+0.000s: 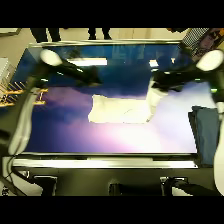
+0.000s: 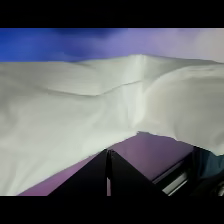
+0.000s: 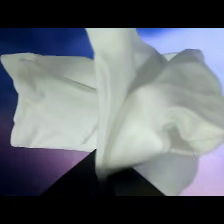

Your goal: Fold the clothes and pants, and hang the long-sleeved shirts on hangers.

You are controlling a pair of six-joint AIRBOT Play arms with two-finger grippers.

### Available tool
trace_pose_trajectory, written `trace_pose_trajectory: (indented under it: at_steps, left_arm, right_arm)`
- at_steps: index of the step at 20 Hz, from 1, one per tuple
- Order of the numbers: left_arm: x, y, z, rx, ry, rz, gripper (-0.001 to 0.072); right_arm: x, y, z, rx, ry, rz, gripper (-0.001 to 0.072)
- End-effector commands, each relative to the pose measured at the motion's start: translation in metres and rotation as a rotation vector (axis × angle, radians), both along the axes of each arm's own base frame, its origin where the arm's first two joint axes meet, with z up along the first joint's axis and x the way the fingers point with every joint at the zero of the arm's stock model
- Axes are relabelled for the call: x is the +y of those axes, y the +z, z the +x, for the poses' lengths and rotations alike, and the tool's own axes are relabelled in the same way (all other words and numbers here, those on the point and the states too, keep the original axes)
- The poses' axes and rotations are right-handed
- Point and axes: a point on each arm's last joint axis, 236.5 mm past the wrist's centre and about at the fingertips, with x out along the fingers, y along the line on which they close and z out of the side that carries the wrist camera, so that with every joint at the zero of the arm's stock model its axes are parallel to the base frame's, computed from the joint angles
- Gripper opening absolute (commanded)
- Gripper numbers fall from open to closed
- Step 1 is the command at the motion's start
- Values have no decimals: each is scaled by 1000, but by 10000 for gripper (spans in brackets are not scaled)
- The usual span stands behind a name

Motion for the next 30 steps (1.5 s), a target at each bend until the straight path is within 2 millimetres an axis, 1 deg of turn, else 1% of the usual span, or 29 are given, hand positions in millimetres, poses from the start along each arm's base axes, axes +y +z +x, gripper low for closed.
trace_pose_trajectory:
  at_steps: [1, 2, 4, 6, 9, 13, 15, 18, 20, 21, 23, 25, 26, 27, 28, 29, 30]
  left_arm:
    - [121, 51, -14, -55, 122, 160, 17]
    - [144, 63, -17, -71, 163, 181, 17]
    - [177, 80, -22, -109, 215, 210, 18]
    - [196, 89, -25, -122, 248, 217, 17]
    - [207, 88, -24, -119, 266, 221, 18]
    - [207, 79, -25, -108, 249, 231, 18]
    - [207, 76, -25, -98, 247, 232, 18]
    - [207, 75, -25, -100, 246, 232, 18]
    - [207, 75, -25, -99, 246, 232, 18]
    - [207, 75, -24, -99, 246, 232, 18]
    - [207, 75, -24, -99, 246, 232, 18]
    - [207, 75, -24, -99, 246, 232, 18]
    - [207, 75, -24, -99, 246, 232, 18]
    - [207, 75, -24, -99, 246, 232, 18]
    - [207, 75, -24, -99, 246, 232, 18]
    - [207, 75, -24, -99, 246, 232, 18]
    - [207, 75, -24, -99, 246, 232, 18]
  right_arm:
    - [85, -15, 10, -26, 39, 69, 32]
    - [107, -21, 10, -22, 51, 92, 32]
    - [146, -32, 7, -22, 89, 132, 32]
    - [169, -46, 5, -5, 97, 145, 32]
    - [192, -67, 1, 46, 103, 179, 32]
    - [205, -89, -4, 98, 114, 187, 32]
    - [208, -101, -5, 116, 115, 176, 32]
    - [208, -119, -4, 147, 110, 164, 33]
    - [210, -127, 0, 149, 100, 167, 34]
    - [212, -127, 2, 147, 92, 179, 58]
    - [217, -123, 8, 132, 74, 216, 172]
    - [227, -113, 10, 128, 71, 278, 311]
    - [234, -108, 7, 132, 86, 311, 414]
    - [241, -100, 0, 138, 123, 344, 489]
    - [244, -94, -7, 148, 149, 363, 487]
    - [243, -86, -10, 148, 159, 367, 487]
    - [237, -75, -10, 127, 171, 369, 487]
